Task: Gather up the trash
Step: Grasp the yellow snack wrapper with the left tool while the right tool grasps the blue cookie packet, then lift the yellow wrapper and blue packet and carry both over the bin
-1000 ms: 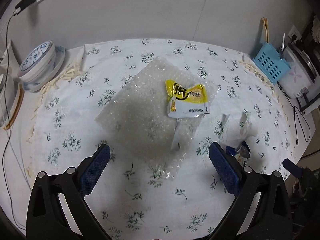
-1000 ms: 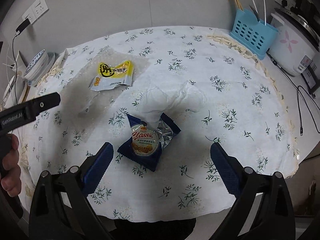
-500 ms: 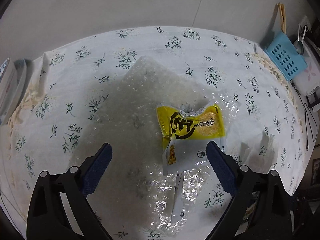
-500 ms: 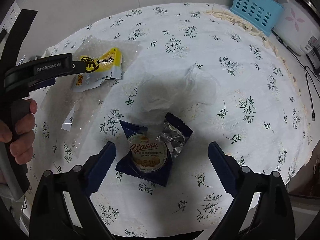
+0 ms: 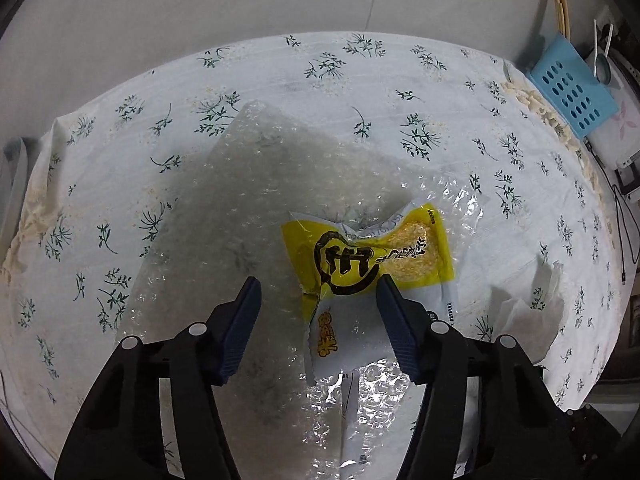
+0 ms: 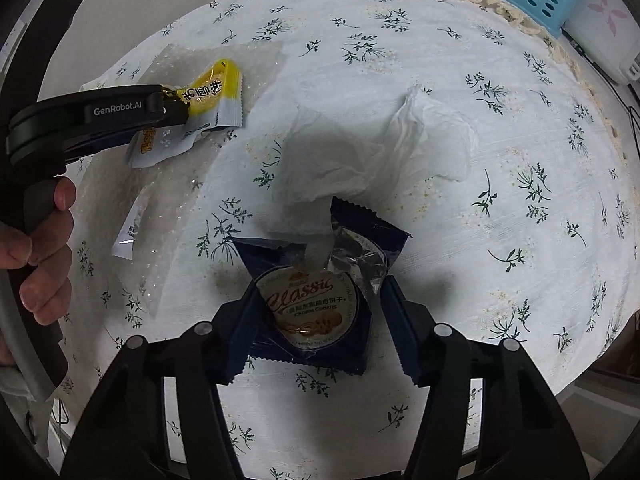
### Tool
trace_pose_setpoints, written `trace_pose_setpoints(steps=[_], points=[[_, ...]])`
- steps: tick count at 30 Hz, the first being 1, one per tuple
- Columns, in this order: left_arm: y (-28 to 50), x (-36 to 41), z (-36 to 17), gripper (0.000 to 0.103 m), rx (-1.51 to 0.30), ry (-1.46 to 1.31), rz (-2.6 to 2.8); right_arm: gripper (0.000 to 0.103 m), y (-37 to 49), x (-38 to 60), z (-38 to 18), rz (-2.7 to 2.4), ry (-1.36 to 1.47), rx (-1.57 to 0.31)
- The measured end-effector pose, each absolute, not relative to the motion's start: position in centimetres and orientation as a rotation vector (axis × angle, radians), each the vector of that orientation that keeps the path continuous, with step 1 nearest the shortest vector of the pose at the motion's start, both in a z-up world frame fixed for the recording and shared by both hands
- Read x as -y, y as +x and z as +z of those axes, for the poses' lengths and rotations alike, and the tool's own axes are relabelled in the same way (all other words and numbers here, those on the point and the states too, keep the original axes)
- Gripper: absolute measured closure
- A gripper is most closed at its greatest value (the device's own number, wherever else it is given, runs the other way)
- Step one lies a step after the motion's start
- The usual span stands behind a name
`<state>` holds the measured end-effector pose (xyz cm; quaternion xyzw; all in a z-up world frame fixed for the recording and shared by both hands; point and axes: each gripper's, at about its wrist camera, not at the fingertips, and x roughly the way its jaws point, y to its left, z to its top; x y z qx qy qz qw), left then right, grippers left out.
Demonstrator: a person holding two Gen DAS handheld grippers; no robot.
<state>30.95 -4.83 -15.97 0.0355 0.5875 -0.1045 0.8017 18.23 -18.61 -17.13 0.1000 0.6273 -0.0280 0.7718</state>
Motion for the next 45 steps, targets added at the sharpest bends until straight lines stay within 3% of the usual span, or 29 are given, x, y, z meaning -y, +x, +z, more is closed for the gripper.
trace_pose_setpoints(steps=[3,9,13,45], points=[[31.0,5.0,-16.0,0.065,-1.266,0.092,-0.234,0.062,18.4,18.3,-17.2,-0.053,0.213,-1.364],[31.4,5.6,-16.1,0.081,-1.273,0.108,-0.23,0.082,18.4,18.1,-17.3,-0.065,0.219,-1.375],[31.4,5.2,-15.9,0.087,-1.269,0.087,-0.231,0.084,18.4,18.2,-17.3,-0.061,0.248,-1.374],[25.9,2.4,-9.1,0.09,-1.161,0.023,-0.285,0.084,15.6,18.1,-11.8,-0.023,0.2,-1.238]])
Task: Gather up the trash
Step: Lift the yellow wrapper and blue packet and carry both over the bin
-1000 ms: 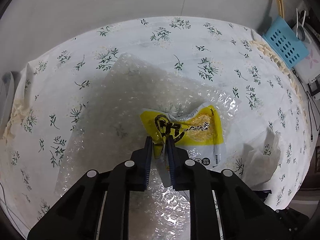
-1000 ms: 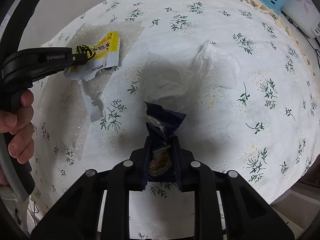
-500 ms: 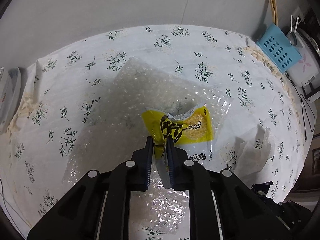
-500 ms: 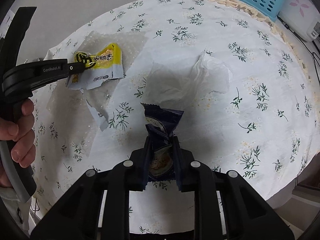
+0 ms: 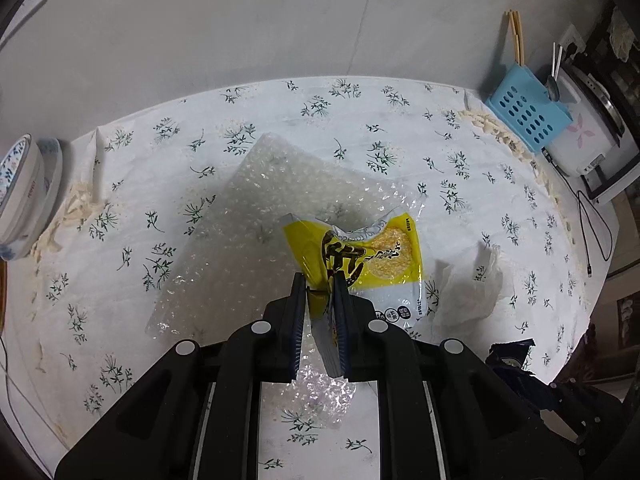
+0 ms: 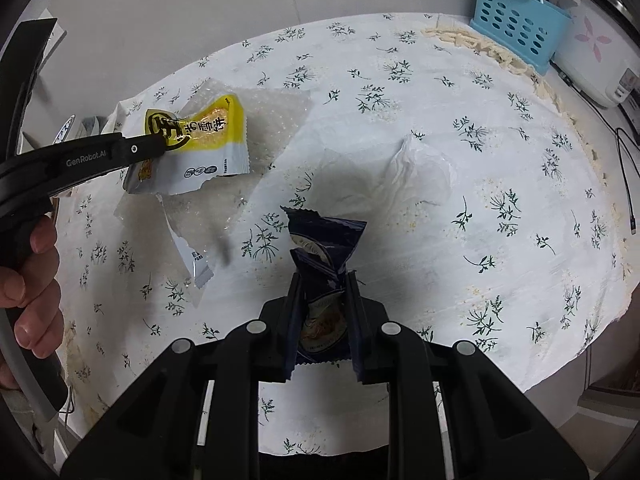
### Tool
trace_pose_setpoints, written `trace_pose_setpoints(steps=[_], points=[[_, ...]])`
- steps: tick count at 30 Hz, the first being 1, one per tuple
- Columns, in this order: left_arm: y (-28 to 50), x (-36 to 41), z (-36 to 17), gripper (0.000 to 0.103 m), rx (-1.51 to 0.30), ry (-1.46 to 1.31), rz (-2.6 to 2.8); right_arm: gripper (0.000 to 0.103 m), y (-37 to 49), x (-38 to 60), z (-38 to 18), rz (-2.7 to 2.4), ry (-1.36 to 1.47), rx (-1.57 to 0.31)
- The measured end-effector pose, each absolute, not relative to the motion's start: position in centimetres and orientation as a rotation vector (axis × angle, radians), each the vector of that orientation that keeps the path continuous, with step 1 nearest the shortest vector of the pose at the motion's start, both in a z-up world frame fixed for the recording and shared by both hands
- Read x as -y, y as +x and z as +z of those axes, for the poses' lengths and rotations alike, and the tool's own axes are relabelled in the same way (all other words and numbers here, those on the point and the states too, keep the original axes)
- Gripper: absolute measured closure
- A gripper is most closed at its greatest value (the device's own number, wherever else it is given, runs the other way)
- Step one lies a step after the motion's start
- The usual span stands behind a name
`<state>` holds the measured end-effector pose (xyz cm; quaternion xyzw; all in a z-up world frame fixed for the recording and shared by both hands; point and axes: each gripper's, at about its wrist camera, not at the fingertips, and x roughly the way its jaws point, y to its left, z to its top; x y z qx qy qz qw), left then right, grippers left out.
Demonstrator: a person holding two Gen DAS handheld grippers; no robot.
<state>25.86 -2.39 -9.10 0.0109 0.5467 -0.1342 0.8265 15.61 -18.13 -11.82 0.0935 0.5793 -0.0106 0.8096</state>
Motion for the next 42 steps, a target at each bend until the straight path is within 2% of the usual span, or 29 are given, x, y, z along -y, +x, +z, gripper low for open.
trace_pose_setpoints(steps=[17,30,42], points=[[18.9,0.0,-5.0,0.09,-1.096,-0.025,-0.253,0.084,12.2,17.6,-7.0,0.032,0.116,-1.136],[9.2,-0.3,-2.1,0.09,-1.04,-0.102,-0.238,0.084,6.3,18.4,-4.1,0.139,0.086,-1.074],[1.3,1.3,-4.2,0.09,-1.063,-0.12,-0.237,0.084,1.2,19.6,-4.9,0.182,0.073,-1.09]])
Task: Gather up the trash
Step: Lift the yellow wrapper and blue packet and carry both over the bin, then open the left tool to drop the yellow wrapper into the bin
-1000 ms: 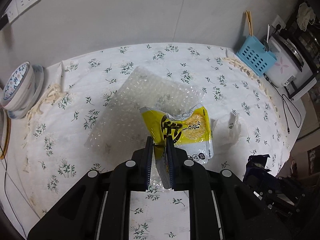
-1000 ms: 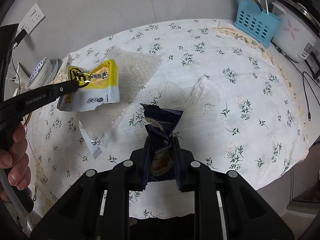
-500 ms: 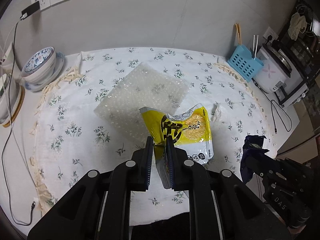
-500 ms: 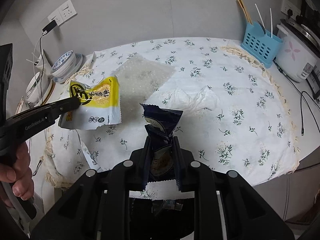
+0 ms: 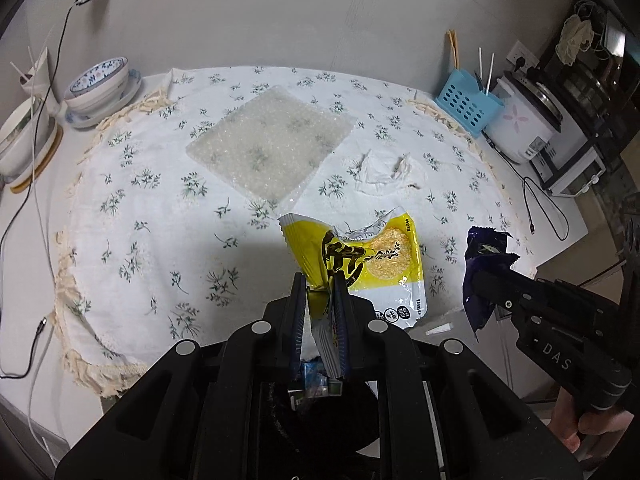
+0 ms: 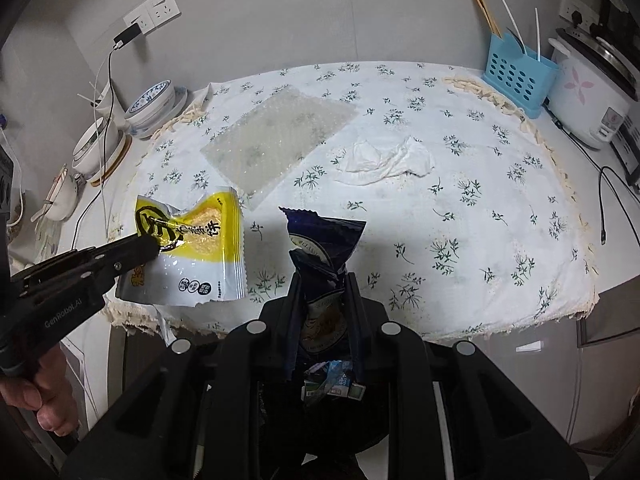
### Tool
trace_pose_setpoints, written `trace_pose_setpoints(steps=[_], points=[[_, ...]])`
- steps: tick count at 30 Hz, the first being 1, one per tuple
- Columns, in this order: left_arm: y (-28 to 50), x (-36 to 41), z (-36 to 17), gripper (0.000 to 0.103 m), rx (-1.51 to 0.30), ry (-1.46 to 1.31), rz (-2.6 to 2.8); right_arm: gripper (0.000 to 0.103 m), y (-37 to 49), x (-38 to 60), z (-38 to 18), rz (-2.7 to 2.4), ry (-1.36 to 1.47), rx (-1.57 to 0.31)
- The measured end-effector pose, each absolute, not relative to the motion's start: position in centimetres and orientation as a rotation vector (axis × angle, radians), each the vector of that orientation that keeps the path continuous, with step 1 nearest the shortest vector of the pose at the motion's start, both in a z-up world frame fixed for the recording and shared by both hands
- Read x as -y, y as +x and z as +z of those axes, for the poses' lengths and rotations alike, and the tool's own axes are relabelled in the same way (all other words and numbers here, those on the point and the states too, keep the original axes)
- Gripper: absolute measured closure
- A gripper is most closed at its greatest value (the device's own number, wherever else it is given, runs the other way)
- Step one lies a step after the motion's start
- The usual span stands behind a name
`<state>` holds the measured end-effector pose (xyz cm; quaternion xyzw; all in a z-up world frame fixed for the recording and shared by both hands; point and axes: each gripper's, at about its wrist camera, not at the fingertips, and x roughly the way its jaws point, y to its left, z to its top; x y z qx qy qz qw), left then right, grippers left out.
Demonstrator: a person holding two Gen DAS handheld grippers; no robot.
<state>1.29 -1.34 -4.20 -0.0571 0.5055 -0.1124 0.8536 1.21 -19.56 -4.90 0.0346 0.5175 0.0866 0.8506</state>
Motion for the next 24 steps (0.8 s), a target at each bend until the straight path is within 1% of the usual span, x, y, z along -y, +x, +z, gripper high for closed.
trace_pose_setpoints(steps=[11,24], points=[[-4.1,3.3,-8.4,0.09,-1.127,-0.136,-0.229,0.084,-3.0,21.7,-7.8,0.207,0.056,-1.135],[-9.2,4.5,-15.9,0.09,-1.227,-0.112,-0.179,0.084,-7.5,22.0,-14.3,0.255,0.029,-1.212]])
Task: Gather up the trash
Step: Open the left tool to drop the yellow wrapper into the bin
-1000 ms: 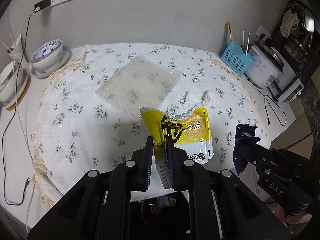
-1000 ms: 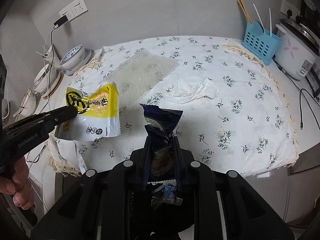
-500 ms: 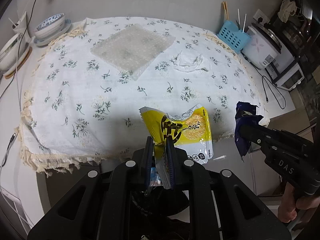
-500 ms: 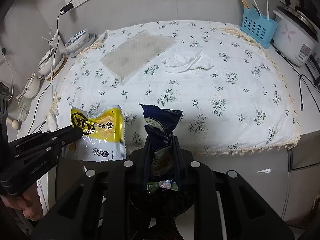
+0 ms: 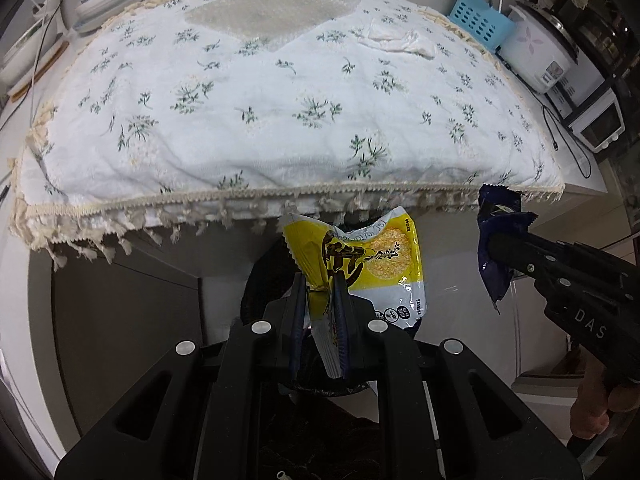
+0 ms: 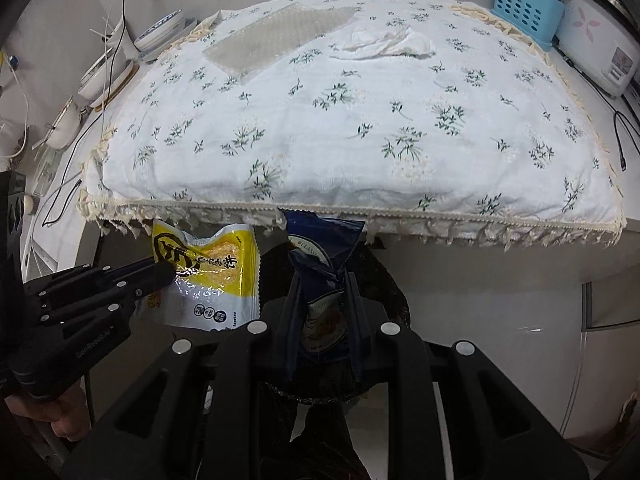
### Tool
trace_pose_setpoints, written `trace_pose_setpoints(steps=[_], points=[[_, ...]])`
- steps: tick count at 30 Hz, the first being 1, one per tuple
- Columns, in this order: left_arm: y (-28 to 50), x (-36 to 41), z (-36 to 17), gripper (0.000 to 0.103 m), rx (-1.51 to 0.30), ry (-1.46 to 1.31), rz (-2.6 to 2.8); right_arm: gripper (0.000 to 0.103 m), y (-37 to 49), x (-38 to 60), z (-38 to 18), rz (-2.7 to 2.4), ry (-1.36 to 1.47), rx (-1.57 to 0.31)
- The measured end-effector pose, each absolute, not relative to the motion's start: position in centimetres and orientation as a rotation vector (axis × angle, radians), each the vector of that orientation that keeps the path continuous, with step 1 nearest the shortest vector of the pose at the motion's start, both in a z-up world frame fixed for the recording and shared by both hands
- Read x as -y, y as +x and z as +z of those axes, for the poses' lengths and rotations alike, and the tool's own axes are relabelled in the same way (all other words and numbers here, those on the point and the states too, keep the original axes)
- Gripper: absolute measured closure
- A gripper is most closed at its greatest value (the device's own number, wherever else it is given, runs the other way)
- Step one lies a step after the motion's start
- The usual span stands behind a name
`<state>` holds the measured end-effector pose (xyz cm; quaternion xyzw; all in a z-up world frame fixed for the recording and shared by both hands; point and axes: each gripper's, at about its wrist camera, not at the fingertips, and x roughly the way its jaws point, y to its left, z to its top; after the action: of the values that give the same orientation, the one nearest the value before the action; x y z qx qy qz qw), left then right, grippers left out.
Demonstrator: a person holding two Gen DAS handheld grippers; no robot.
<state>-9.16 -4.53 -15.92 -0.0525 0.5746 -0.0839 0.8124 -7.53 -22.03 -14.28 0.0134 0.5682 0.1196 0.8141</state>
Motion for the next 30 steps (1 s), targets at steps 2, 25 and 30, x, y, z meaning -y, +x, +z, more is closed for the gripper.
trace_pose_setpoints(steps=[2,25,30], points=[[-9.6,4.8,-17.3,0.09,-1.244,-0.103,-0.171,0.084,-8.0,22.1,-15.4,0.253,0.023,-1.229],[-9.2,8.8,-26.7,0.088,-1.34,-0.026,-0.164,0.084,-10.1,24.7,-22.4,0.184,0.034,-1.35],[-9.4,9.4,-26.0,0.051,-1.304,-0.024,-0.184,0.084,-10.1,24.8,-22.9,0.182,0.031,-1.365]])
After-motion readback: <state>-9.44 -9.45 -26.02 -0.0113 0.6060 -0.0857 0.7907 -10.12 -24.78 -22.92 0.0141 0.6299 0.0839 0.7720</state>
